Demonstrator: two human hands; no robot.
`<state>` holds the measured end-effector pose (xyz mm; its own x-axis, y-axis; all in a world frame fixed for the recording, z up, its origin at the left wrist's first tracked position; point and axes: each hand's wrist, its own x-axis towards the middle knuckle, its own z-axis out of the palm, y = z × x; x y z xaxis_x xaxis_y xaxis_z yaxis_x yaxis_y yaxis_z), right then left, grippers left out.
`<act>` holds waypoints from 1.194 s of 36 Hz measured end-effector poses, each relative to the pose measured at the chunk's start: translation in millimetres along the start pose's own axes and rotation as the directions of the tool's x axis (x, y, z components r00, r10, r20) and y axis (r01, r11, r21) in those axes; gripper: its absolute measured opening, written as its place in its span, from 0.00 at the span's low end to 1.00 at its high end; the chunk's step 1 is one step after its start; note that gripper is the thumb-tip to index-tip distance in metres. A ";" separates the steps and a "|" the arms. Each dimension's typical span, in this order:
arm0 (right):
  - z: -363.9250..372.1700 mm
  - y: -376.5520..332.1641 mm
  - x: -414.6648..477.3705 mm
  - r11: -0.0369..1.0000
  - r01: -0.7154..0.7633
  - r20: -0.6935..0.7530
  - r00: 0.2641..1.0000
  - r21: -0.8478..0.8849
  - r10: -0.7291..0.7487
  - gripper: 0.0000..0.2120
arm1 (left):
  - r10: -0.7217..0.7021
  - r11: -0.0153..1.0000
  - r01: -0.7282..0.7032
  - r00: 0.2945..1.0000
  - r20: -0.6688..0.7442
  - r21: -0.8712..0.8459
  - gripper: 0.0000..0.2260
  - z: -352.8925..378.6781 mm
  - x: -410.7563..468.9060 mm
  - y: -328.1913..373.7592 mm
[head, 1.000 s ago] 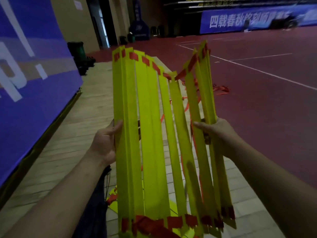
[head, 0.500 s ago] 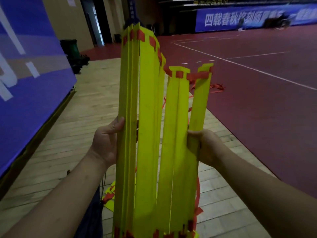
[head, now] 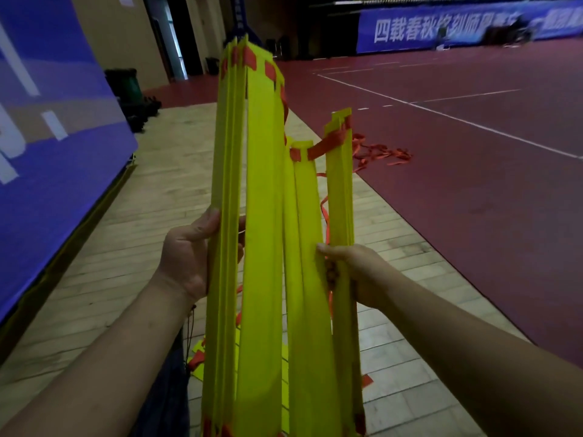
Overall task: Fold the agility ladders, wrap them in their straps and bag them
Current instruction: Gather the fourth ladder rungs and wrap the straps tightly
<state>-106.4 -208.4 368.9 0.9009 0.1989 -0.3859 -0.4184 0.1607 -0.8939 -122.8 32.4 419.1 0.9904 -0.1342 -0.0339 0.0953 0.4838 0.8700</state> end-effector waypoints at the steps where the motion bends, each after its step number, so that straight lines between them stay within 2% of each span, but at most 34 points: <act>1: 0.9 0.1 0.8 1.000 -0.008 -0.022 1.000 0.011 0.009 0.09 | 0.011 1.000 -0.011 1.000 0.001 0.006 0.12 0.1 -1.4 0.8; 4: 1.6 0.2 2.1 0.998 0.007 -0.043 0.999 0.055 -0.005 0.12 | 0.043 0.999 -0.043 0.996 0.082 -0.004 0.08 -4.4 -1.1 3.1; 7: 2.4 -1.2 -0.3 0.989 0.007 -0.033 0.999 0.150 -0.002 0.11 | 0.039 0.999 -0.041 0.979 0.198 0.009 0.17 -14.5 3.2 5.1; 9: 1.9 -2.4 -2.2 0.981 0.005 -0.010 1.000 0.193 -0.003 0.10 | 0.034 0.999 -0.042 0.976 0.213 0.034 0.20 -17.9 4.3 5.3; 13: 0.8 -5.4 -3.7 0.974 -0.009 0.015 1.000 0.228 0.006 0.09 | 0.003 1.000 -0.005 0.990 0.138 0.011 0.09 -11.5 0.7 5.0; 14: 1.5 -5.8 -4.0 0.973 -0.012 0.011 1.000 0.230 0.010 0.09 | -0.009 1.000 0.008 0.993 0.117 0.006 0.11 -10.6 0.7 4.1; 17: 5.8 -6.4 -3.9 0.965 -0.015 0.011 1.000 0.263 0.013 0.20 | -0.004 0.999 0.002 0.998 0.057 0.040 0.13 -7.4 0.8 1.3; 20: 9.3 -8.1 -2.4 0.948 -0.022 0.037 0.999 0.318 0.011 0.18 | -0.008 0.999 0.007 0.999 0.034 0.036 0.13 -8.6 3.7 0.4; 22: 9.3 -10.1 -1.6 0.953 -0.029 0.073 0.997 0.301 0.007 0.24 | -0.013 0.999 0.013 1.000 0.016 0.040 0.10 -9.5 5.9 0.2; 25: 10.3 -10.5 -7.5 0.981 -0.065 0.150 0.988 0.181 0.038 0.34 | -0.012 0.999 0.011 1.000 0.012 0.046 0.23 -7.7 5.7 0.3; 27: 11.7 -8.8 -11.6 0.989 -0.062 0.177 0.983 0.134 0.037 0.32 | -0.009 0.997 0.007 1.000 0.021 0.073 0.27 -5.6 3.8 0.4; 28: 12.7 -7.7 -13.2 0.992 -0.051 0.191 0.981 0.116 0.028 0.30 | -0.006 0.997 0.003 0.999 0.031 0.073 0.26 -6.6 4.6 -0.2; 31: 16.0 -5.6 -15.8 0.991 -0.077 0.209 0.976 0.106 0.054 0.18 | -0.005 0.995 -0.001 0.998 0.059 0.098 0.09 -7.0 3.9 0.1; 34: 16.8 -7.2 -17.2 0.986 -0.102 0.199 0.977 0.130 0.075 0.08 | 0.001 0.993 -0.012 0.996 0.088 0.121 0.22 -9.6 6.5 -2.3; 36: 17.0 -9.2 -17.7 0.988 -0.079 0.184 0.982 0.133 0.054 0.08 | 0.001 0.993 -0.012 0.996 0.089 0.120 0.23 -9.0 6.2 -1.9; 40: 14.0 -12.1 -17.7 0.984 -0.023 0.178 0.984 0.178 -0.009 0.17 | -0.011 0.994 0.007 0.999 0.039 0.111 0.20 -11.2 11.0 -3.8; 43: 11.7 -20.1 -23.7 0.964 -0.007 0.227 0.972 0.265 -0.055 0.11 | -0.041 0.987 0.041 0.999 -0.006 0.157 0.14 -11.0 13.2 -4.2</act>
<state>-120.7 -205.1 398.7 0.8728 0.4039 -0.2739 -0.4402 0.4094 -0.7991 -109.0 38.1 409.6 0.9863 -0.1486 -0.0722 0.1191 0.3365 0.9341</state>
